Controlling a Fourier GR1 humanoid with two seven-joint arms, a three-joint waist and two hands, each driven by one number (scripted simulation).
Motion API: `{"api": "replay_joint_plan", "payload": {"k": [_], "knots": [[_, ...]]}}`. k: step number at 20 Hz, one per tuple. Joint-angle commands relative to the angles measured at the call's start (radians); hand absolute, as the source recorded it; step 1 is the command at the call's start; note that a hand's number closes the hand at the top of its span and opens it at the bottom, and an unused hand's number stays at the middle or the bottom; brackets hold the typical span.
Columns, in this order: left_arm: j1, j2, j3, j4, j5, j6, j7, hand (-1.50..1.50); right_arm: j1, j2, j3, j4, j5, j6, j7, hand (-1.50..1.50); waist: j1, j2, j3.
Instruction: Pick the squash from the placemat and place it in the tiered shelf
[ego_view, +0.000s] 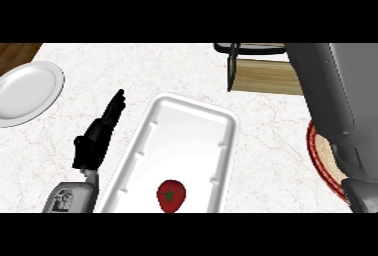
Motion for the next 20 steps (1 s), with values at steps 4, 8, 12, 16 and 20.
{"api": "replay_joint_plan", "payload": {"k": [4, 8, 12, 16, 20], "knots": [[-0.002, -0.009, -0.018, -0.026, -0.009, 0.001, 0.026, 0.00, 0.012, 0.004, -0.143, 0.051, -0.186, -0.277, -0.153, 1.50, 0.007, 0.002, 0.002], [-0.016, -0.019, -0.005, 0.034, -0.021, 0.022, -0.003, 0.00, 0.040, -0.011, -0.177, 0.112, -0.276, -0.337, -0.271, 1.50, -0.005, 0.000, 0.001], [-0.069, 0.009, 0.025, 0.035, -0.001, -0.002, 0.030, 0.00, -0.023, -0.035, -0.204, 0.279, -0.300, -0.391, -0.345, 1.50, 0.000, 0.002, 0.000], [-0.038, -0.008, 0.007, 0.001, -0.004, 0.003, 0.037, 0.00, 0.007, -0.065, -0.218, 0.260, -0.366, -0.378, -0.420, 1.50, -0.007, -0.002, 0.000], [0.028, 0.021, 0.021, -0.048, 0.026, -0.031, 0.020, 0.00, 0.003, -0.136, -0.196, 0.370, -0.097, -0.405, -0.090, -1.50, -0.002, -0.005, -0.001]]}}
